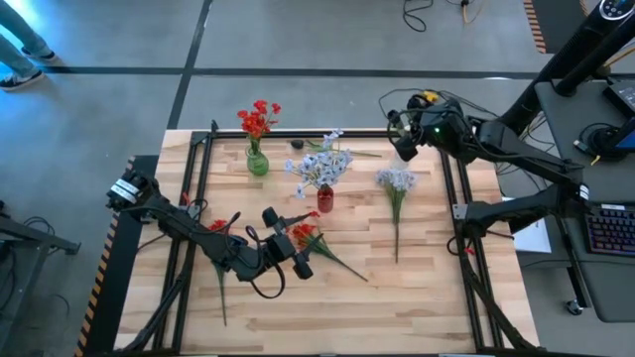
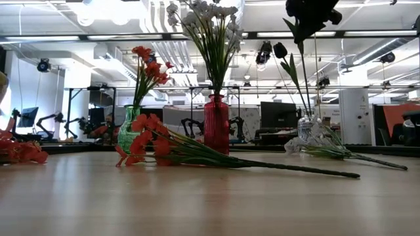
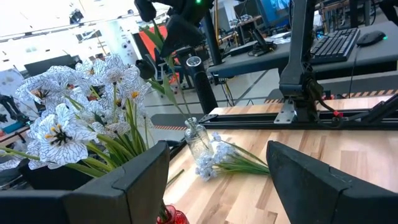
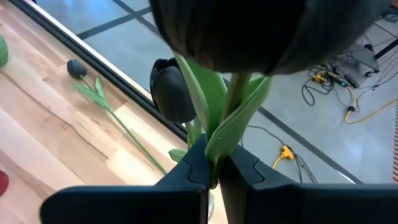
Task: Sort flowers into vase by color
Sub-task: Put the bottom black flower into the transparent vase
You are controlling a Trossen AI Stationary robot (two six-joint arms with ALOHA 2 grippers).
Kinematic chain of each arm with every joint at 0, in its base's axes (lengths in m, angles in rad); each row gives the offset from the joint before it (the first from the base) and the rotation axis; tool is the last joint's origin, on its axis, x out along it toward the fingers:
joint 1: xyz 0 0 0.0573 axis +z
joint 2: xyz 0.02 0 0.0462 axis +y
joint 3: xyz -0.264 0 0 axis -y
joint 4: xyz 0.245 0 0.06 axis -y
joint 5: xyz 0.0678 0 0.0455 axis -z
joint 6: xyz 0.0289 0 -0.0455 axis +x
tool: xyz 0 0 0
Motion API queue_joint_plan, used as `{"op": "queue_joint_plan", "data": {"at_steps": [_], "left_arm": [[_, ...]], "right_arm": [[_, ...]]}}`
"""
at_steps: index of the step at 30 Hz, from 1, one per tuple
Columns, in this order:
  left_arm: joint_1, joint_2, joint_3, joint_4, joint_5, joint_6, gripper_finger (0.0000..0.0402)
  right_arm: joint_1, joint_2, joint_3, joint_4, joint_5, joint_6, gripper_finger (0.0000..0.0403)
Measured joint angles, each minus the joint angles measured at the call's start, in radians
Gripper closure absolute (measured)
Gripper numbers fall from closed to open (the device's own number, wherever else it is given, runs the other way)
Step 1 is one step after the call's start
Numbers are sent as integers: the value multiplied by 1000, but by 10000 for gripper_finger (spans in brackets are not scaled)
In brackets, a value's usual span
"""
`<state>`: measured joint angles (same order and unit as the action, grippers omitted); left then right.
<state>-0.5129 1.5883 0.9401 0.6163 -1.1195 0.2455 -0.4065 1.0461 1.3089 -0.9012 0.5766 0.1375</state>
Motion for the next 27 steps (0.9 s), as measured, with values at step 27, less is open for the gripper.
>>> {"op": "queue_joint_plan", "data": {"at_steps": [27], "left_arm": [[0, 0, 0, -14, 0, -11, 151]], "right_arm": [[-13, 25, -3, -11, 56, 21, 304]]}}
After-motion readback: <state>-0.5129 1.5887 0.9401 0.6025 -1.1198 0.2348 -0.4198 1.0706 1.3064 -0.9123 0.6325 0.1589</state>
